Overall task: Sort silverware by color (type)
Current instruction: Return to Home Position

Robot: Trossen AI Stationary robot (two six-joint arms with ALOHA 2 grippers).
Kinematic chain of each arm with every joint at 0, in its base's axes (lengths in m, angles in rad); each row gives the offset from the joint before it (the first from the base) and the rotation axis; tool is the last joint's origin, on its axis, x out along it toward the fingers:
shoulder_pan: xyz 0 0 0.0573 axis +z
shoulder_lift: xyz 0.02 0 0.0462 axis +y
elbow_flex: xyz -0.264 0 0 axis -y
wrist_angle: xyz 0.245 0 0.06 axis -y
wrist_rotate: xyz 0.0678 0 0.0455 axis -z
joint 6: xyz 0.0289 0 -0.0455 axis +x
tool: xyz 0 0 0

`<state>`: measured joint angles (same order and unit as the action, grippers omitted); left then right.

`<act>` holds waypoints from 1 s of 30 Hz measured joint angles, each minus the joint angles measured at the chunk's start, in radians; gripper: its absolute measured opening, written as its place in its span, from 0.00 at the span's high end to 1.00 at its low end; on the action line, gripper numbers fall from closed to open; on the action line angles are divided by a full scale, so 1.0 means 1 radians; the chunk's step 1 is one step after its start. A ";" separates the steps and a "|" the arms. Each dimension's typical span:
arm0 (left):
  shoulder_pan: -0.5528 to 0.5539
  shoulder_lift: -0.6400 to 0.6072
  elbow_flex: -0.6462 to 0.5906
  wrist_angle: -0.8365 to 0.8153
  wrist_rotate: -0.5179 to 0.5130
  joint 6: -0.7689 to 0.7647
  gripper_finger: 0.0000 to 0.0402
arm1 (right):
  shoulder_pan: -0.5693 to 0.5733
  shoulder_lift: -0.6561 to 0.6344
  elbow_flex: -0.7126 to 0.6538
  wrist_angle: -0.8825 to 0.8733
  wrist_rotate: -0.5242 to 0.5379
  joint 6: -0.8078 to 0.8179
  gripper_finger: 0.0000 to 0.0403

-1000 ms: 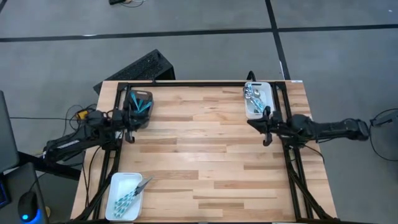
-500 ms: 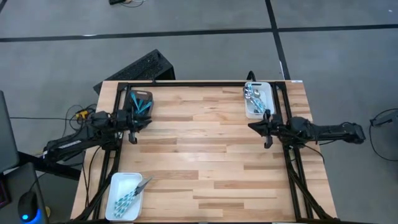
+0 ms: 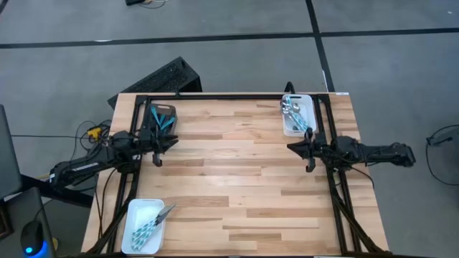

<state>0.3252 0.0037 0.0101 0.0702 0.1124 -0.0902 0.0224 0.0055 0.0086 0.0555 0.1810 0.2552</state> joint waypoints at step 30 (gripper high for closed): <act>0.001 0.108 -0.003 -0.035 -0.154 -0.074 0.85 | 0.029 0.111 -0.002 -0.010 0.002 -0.062 0.93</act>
<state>0.3260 0.1116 0.0074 0.0353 -0.0418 -0.1640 0.0509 0.1169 0.0063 0.0453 0.1833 0.1928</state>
